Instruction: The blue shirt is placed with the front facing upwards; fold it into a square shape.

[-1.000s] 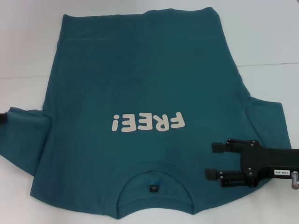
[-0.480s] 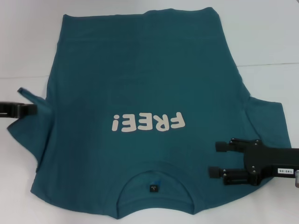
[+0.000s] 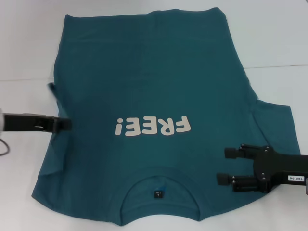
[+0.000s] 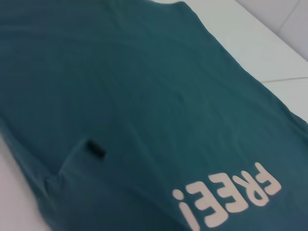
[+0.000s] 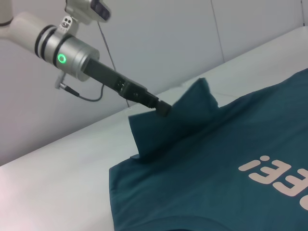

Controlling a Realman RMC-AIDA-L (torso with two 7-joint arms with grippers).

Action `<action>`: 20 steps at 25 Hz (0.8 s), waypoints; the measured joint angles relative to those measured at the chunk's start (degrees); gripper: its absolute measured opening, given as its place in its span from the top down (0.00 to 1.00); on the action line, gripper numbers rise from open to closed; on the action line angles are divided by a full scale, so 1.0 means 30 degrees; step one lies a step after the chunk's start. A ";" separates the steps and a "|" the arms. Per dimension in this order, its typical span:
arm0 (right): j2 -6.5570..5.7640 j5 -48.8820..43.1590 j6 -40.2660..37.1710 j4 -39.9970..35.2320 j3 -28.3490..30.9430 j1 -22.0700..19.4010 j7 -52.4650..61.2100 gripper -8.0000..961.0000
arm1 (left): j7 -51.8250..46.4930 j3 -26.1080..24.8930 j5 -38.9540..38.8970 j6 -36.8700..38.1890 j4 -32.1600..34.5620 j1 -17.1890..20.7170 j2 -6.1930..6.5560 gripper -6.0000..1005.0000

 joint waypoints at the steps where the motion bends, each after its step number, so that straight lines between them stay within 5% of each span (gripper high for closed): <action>1: -0.0001 -0.0006 0.0003 0.0000 0.0000 -0.0002 0.0001 0.04 | 0.0031 0.0068 0.0000 -0.0128 -0.0166 -0.0044 -0.0101 0.94; 6: -0.0002 -0.0035 0.0011 0.0001 -0.0065 -0.0004 0.0001 0.04 | 0.0000 0.0150 0.0050 -0.0805 -0.0584 -0.0277 -0.0604 0.88; 12: -0.0031 0.0072 0.0027 -0.0013 0.0260 -0.0091 0.0726 0.04 | 0.0674 -0.0205 -0.0562 -0.1329 -0.0059 0.0177 -0.0738 0.79; 17: -0.0221 0.0133 0.0048 -0.0811 0.2211 0.0021 0.3411 0.04 | 0.7885 -0.0424 -0.6924 -0.0848 0.0003 0.1829 -0.1122 0.69; 20: -0.0538 0.0359 -0.0254 -0.1605 0.3041 -0.0010 0.5734 0.04 | 1.3503 -0.0481 -1.0630 0.0554 -0.2203 0.2415 -0.1019 0.63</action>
